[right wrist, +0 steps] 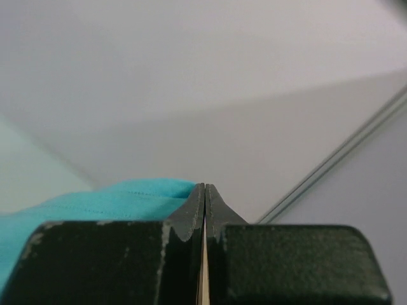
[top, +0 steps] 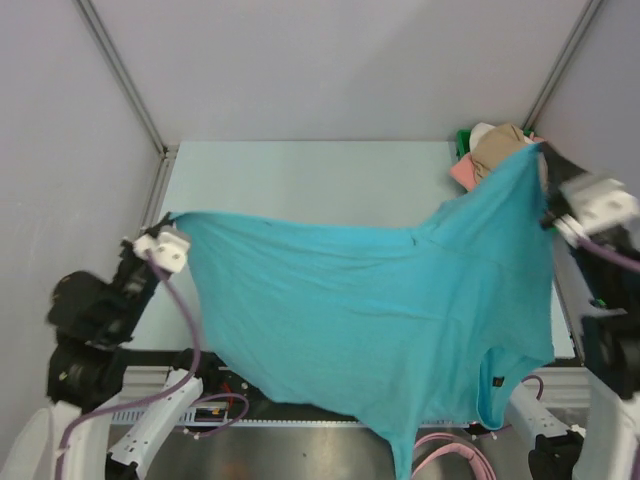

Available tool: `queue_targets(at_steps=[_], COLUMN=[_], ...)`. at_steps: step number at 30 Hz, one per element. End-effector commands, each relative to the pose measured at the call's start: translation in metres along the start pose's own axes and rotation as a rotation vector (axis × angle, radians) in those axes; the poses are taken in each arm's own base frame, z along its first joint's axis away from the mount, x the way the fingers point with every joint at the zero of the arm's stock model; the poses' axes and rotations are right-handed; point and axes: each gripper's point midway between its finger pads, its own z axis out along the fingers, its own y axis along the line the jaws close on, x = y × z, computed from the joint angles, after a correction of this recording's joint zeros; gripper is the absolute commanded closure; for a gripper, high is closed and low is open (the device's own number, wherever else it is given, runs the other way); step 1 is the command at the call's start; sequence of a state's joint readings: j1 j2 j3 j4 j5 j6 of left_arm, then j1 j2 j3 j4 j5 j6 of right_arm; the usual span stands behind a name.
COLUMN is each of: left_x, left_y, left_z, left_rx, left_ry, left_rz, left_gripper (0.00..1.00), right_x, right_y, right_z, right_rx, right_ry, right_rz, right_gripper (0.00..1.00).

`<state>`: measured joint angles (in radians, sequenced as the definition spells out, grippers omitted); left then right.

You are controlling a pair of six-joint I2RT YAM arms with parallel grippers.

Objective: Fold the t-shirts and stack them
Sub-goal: Flatten the tshirt out

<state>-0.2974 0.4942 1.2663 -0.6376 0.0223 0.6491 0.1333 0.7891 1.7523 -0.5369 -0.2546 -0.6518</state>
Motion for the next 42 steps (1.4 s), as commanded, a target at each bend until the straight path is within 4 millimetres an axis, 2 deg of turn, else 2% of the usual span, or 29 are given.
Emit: queue_targets(at_steps=[1,2,3,5,6,7,8,9,10,11,12,14,15,16,18,19,21,22,25,26,28,29,32,34,35,38,39,41,42], left_x=[0.076,0.091,0.119,0.152,0.174,0.185,0.209,0.221,0.229,0.254,0.259,0.276,0.297,0.301,0.324,0.328,0.339,0.350,0.366,0.371,0.372,0.377,0.377,0.372,0.369,0.358,0.356,0.359,0.359], left_y=[-0.028,-0.038,-0.056,-0.076,-0.085,-0.091,-0.102,-0.107,-0.112,-0.123,-0.122,-0.124,-0.135,-0.134,-0.141,-0.140,-0.137,-0.141,-0.140,-0.138,-0.130,-0.130,-0.118,-0.112,-0.109,-0.103,-0.099,-0.095,-0.093], left_z=[0.033,0.040,0.051,0.066,0.076,0.082,0.092,0.099,0.110,0.119,0.131,0.145,0.155,0.163,0.175,0.182,0.192,0.199,0.212,0.214,0.224,0.225,0.232,0.238,0.241,0.252,0.260,0.266,0.270], left_rx=[0.015,0.034,0.061,0.098,0.086,0.086,0.122,0.131,0.138,0.174,0.168,0.178,0.202,0.197,0.205,0.196,0.177,0.182,0.159,0.143,0.106,0.096,0.025,-0.005,-0.020,-0.038,-0.042,-0.054,-0.059], left_ry=[0.193,0.223,0.272,0.334,0.358,0.373,0.433,0.454,0.454,0.520,0.523,0.548,0.586,0.589,0.624,0.629,0.637,0.657,0.677,0.687,0.682,0.694,0.680,0.656,0.643,0.601,0.599,0.611,0.609], left_rz=[0.083,0.098,0.110,0.140,0.153,0.164,0.176,0.176,0.167,0.149,0.141,0.140,0.140,0.141,0.134,0.129,0.111,0.104,0.073,0.053,0.048,0.046,0.041,0.034,0.020,-0.003,-0.004,0.003,0.012], left_gripper=[1.00,1.00,0.99,0.99,1.00,0.99,1.00,1.00,1.00,1.00,1.00,1.00,1.00,1.00,1.00,1.00,1.00,1.00,1.00,0.99,1.00,1.00,1.00,1.00,1.00,1.00,1.00,1.00,1.00], right_x=[0.103,0.124,0.146,0.215,0.232,0.251,0.281,0.297,0.310,0.321,0.347,0.361,0.383,0.394,0.404,0.427,0.439,0.460,0.478,0.494,0.500,0.511,0.514,0.522,0.519,0.528,0.524,0.538,0.538], right_y=[0.048,0.063,0.077,0.120,0.130,0.141,0.160,0.166,0.173,0.179,0.196,0.200,0.213,0.219,0.220,0.233,0.235,0.247,0.246,0.251,0.240,0.239,0.218,0.212,0.205,0.209,0.203,0.212,0.208], right_z=[0.039,0.045,0.050,0.058,0.063,0.066,0.062,0.073,0.075,0.080,0.081,0.098,0.101,0.104,0.120,0.122,0.138,0.138,0.158,0.160,0.174,0.176,0.192,0.198,0.208,0.216,0.225,0.228,0.236], right_rx=[-0.093,-0.128,-0.156,-0.253,-0.267,-0.284,-0.307,-0.293,-0.295,-0.282,-0.316,-0.304,-0.328,-0.332,-0.314,-0.336,-0.324,-0.342,-0.312,-0.309,-0.269,-0.246,-0.157,-0.130,-0.110,-0.117,-0.105,-0.116,-0.108], right_ry=[0.183,0.214,0.247,0.384,0.408,0.440,0.494,0.485,0.493,0.483,0.537,0.533,0.573,0.591,0.584,0.625,0.626,0.663,0.670,0.691,0.684,0.698,0.682,0.685,0.672,0.689,0.674,0.704,0.696], right_rz=[-0.009,-0.004,0.005,0.042,0.048,0.056,0.071,0.069,0.070,0.066,0.087,0.091,0.107,0.111,0.115,0.124,0.122,0.131,0.144,0.152,0.166,0.185,0.205,0.208,0.208,0.225,0.229,0.233,0.225], right_gripper=[1.00,1.00,1.00,1.00,1.00,1.00,1.00,1.00,1.00,1.00,1.00,1.00,1.00,1.00,1.00,1.00,1.00,1.00,1.00,1.00,1.00,1.00,1.00,1.00,1.00,1.00,1.00,1.00,1.00])
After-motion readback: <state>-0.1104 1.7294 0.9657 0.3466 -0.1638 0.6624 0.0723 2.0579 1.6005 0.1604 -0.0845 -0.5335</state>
